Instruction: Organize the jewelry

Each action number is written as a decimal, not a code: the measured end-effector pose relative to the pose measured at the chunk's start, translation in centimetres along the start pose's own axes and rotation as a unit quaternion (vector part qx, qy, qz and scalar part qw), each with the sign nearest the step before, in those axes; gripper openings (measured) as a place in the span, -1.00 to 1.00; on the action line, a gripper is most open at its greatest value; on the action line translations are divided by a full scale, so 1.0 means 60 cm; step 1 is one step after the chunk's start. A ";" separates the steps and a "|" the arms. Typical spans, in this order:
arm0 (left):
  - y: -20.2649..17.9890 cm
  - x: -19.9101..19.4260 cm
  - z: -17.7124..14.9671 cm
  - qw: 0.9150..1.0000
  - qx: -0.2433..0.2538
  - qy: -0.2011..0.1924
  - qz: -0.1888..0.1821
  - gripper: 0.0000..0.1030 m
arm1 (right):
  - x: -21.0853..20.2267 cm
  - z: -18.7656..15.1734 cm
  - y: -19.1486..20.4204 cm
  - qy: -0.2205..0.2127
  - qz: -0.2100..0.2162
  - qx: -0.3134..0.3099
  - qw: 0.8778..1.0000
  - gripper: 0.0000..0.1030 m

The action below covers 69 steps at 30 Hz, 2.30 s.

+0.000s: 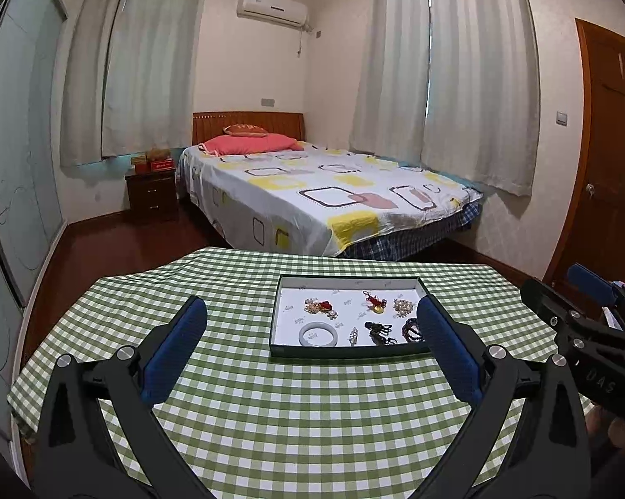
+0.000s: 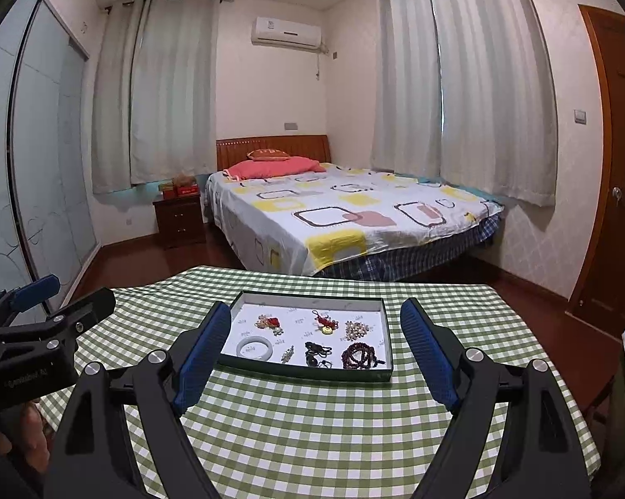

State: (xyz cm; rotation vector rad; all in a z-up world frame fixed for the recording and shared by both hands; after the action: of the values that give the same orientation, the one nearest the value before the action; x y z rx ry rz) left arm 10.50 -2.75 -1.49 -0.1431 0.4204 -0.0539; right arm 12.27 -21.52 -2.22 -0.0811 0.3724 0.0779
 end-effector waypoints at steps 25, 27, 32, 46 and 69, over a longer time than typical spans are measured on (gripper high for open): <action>0.010 -0.027 -0.005 1.000 -0.004 -0.006 -0.003 0.91 | -0.021 -0.002 0.003 -0.012 -0.003 -0.003 1.000 0.58; 0.011 -0.027 -0.004 1.000 -0.005 -0.006 -0.002 0.91 | -0.021 -0.002 0.002 -0.013 -0.003 -0.002 1.000 0.58; 0.015 -0.026 -0.002 1.000 -0.008 -0.007 -0.001 0.91 | -0.022 -0.001 0.005 -0.015 -0.004 -0.004 1.000 0.58; 0.020 -0.028 -0.001 1.000 -0.008 -0.011 0.003 0.91 | -0.022 -0.001 0.004 -0.016 -0.005 -0.004 1.000 0.58; 0.027 -0.018 0.001 1.000 -0.025 -0.002 -0.004 0.92 | -0.019 -0.005 0.001 -0.013 -0.007 -0.003 1.000 0.58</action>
State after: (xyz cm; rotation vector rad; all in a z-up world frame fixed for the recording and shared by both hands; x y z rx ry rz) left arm 9.56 -1.08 -1.25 -0.1936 0.4164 -0.0518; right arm 11.09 -21.55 -2.09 -0.0879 0.3453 0.0669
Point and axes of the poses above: each gripper's, at about its wrist camera, not at the fingertips, and x roughly the way its jaws point, y to its left, z to its top, the point moved 2 cm from there along x, roughly the way its jaws point, and after that the axes turned 6 degrees about -x, right-handed, at the moved point
